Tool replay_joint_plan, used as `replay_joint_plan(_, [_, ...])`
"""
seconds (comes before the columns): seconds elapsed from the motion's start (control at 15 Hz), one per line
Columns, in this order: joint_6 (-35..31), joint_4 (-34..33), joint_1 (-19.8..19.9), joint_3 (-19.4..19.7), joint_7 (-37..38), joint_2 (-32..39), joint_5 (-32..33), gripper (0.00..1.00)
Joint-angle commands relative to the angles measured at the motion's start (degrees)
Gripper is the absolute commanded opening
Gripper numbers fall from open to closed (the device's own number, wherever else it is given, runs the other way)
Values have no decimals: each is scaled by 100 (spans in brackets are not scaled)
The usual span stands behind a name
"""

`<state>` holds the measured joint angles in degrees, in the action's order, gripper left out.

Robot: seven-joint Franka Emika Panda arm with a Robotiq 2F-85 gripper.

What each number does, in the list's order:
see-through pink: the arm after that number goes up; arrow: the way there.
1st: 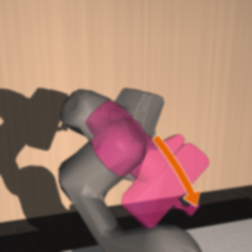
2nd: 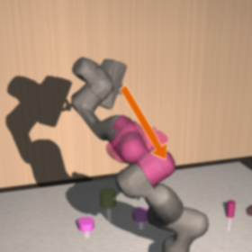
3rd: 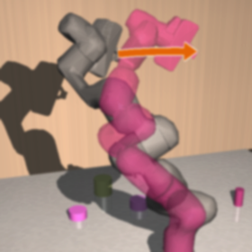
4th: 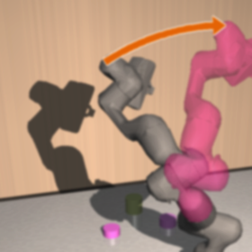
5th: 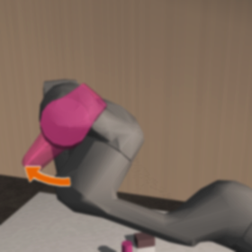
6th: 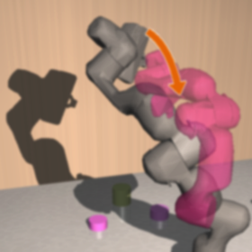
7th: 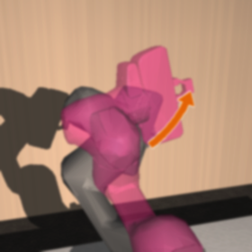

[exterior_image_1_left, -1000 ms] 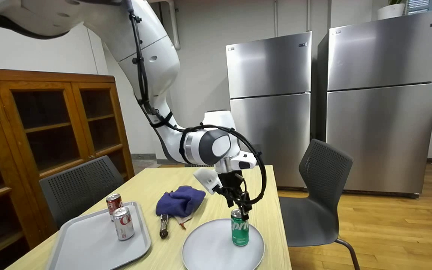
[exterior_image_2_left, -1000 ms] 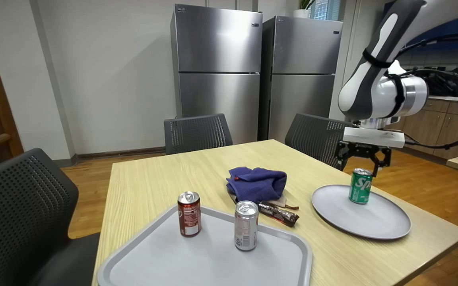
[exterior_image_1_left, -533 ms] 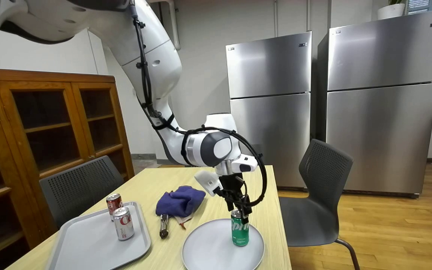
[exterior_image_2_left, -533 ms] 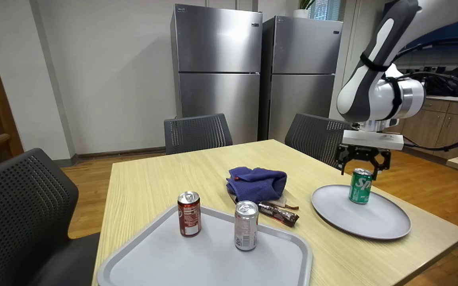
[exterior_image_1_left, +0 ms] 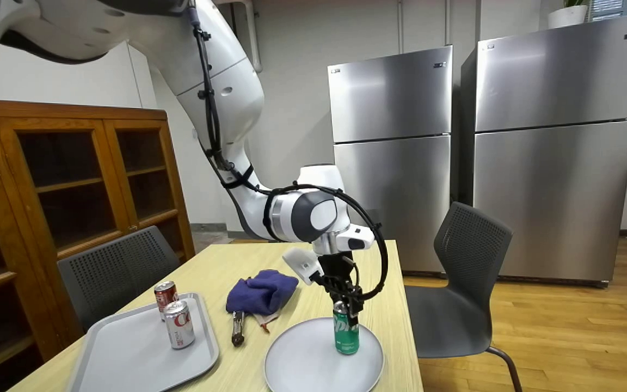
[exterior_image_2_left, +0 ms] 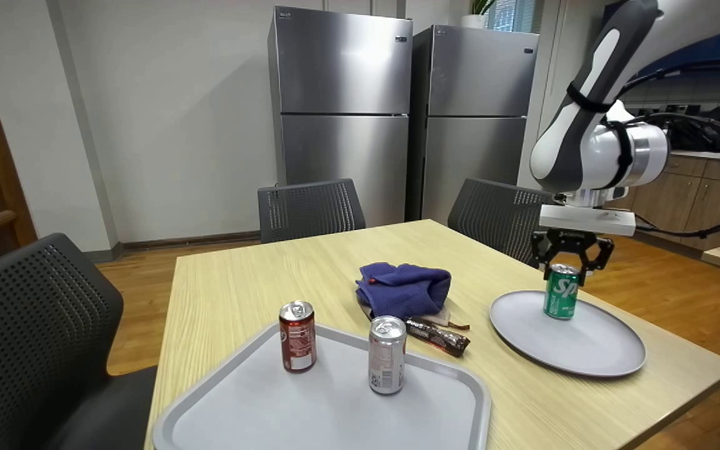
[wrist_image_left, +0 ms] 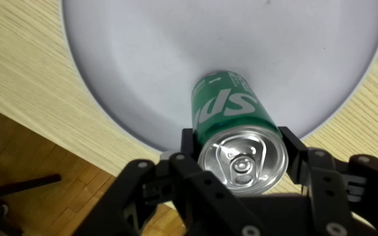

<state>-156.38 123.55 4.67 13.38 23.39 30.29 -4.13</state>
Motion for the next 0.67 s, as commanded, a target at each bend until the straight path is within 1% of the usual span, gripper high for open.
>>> replay_joint_plan(0.0, [81, 241, -223, 129, 6, -363, 104, 38])
replay_joint_plan(0.13, [35, 394, -463, 260, 143, -536, 267, 38])
replay_joint_plan(0.33, [6, 659, -1002, 549, 503, -867, 658, 38])
replay_joint_plan(0.6, [143, 901, -1826, 900, 1361, -1317, 1520, 38])
